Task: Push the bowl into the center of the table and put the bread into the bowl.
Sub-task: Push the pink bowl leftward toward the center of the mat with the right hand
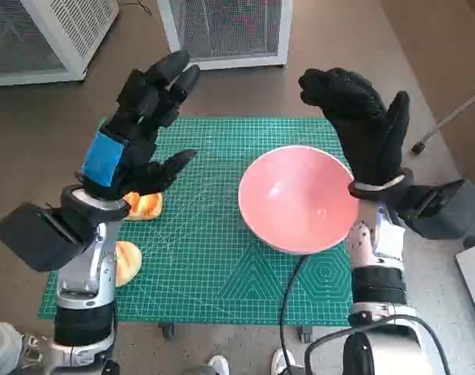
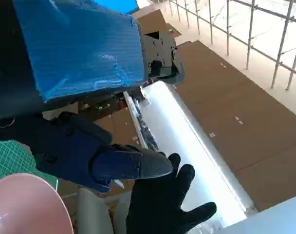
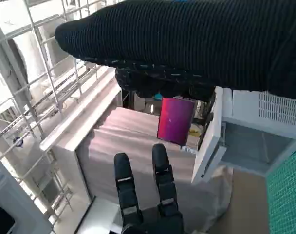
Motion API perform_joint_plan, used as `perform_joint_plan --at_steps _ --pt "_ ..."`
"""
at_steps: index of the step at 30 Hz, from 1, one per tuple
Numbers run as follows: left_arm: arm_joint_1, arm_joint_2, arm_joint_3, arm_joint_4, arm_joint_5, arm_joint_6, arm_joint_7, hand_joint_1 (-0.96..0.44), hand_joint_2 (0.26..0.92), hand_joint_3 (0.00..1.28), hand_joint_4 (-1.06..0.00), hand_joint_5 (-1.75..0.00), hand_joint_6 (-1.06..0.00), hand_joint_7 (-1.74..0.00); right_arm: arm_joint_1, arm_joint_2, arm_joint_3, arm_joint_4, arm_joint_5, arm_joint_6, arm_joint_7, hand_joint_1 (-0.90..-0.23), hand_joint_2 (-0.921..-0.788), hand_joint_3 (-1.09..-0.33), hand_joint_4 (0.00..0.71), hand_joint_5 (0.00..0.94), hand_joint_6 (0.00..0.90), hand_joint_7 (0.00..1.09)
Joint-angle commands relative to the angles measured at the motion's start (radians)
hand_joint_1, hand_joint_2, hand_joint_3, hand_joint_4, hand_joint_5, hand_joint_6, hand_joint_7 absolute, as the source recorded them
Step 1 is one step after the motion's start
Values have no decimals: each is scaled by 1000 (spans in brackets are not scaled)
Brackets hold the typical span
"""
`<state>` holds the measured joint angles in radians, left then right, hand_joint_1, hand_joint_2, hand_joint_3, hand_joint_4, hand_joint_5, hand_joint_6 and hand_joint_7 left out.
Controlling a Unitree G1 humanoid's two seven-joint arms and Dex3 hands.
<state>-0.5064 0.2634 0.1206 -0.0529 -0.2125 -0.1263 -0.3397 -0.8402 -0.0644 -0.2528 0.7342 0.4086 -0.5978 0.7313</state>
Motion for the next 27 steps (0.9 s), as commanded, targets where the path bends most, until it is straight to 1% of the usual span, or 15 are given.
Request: perform_joint_plan --at_steps 1,27 --pt "-16 -2 -2 -1 -2 -7 2 -579 921 318 -208 -1 -11 -553 31 4 8 -2 -5 6 -12 -447 -921 -378 417 1 599 4" --pt "-9 -2 2 -8 -9 0 2 -572 921 317 -209 -1 -1 -577 29 5 12 12 5 12 -5 -446 -921 -374 425 3 600 3"
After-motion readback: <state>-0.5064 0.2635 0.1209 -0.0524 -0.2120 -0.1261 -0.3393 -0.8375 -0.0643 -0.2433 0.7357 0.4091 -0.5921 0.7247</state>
